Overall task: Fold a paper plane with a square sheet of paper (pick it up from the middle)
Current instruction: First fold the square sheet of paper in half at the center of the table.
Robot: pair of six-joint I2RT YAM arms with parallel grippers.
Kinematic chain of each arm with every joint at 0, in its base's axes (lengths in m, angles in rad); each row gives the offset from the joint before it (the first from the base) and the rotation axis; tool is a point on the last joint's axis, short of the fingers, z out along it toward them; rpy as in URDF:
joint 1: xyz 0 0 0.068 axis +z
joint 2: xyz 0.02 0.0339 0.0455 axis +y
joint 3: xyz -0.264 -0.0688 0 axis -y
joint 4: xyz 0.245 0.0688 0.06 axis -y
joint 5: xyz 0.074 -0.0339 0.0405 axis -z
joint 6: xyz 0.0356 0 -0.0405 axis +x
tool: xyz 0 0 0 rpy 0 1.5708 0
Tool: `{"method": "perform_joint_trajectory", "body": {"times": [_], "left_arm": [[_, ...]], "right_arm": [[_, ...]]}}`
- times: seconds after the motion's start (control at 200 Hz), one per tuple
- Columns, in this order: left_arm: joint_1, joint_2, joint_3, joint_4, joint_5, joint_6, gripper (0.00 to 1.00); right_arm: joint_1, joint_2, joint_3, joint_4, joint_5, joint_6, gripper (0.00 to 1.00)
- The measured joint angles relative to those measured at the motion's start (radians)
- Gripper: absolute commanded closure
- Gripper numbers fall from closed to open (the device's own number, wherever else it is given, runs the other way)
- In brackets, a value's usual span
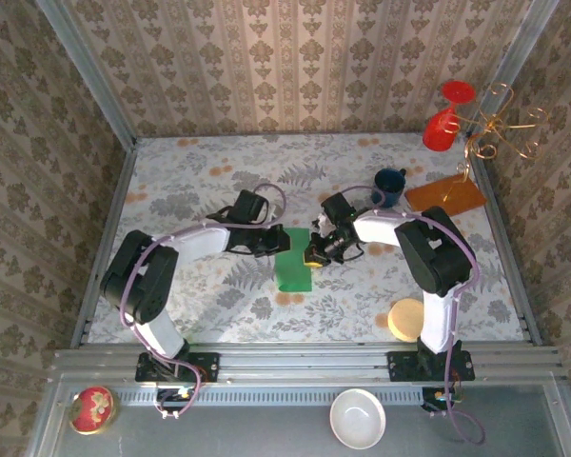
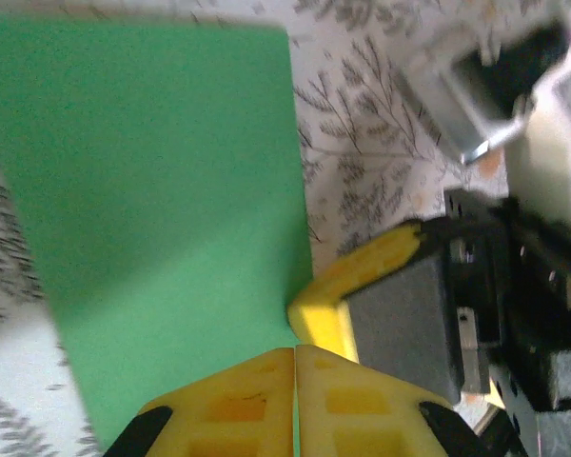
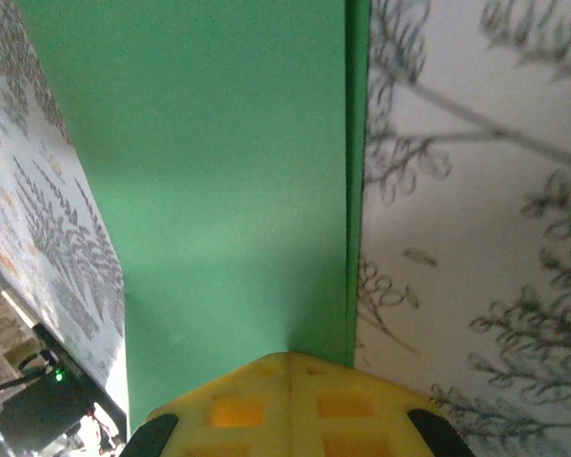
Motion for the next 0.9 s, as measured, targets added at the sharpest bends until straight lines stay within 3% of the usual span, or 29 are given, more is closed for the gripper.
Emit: {"method": "perform_joint_trajectory", "body": {"times": [0.32,0.55,0.675,0.9], "left_arm": [[-0.035,0.049,-0.056,-0.015,0.030,-0.007,0.90],[0.012,0.052,-0.130,0.013,0.053,-0.003,0.91],[0.051,-0.003,-0.200,0.033,0.062,0.002,0.91],[0.123,-0.183,-0.265,-0.077,0.010,0.004,0.91]], "right_arm": [[-0.003,0.001,-0.002,0.000,0.011,-0.008,0.98],[-0.003,0.000,-0.005,0.003,0.012,-0.023,0.99],[-0.003,-0.001,-0.006,0.003,0.013,-0.025,0.99],[-0.003,-0.001,-0.006,0.003,0.014,-0.026,0.98]]}}
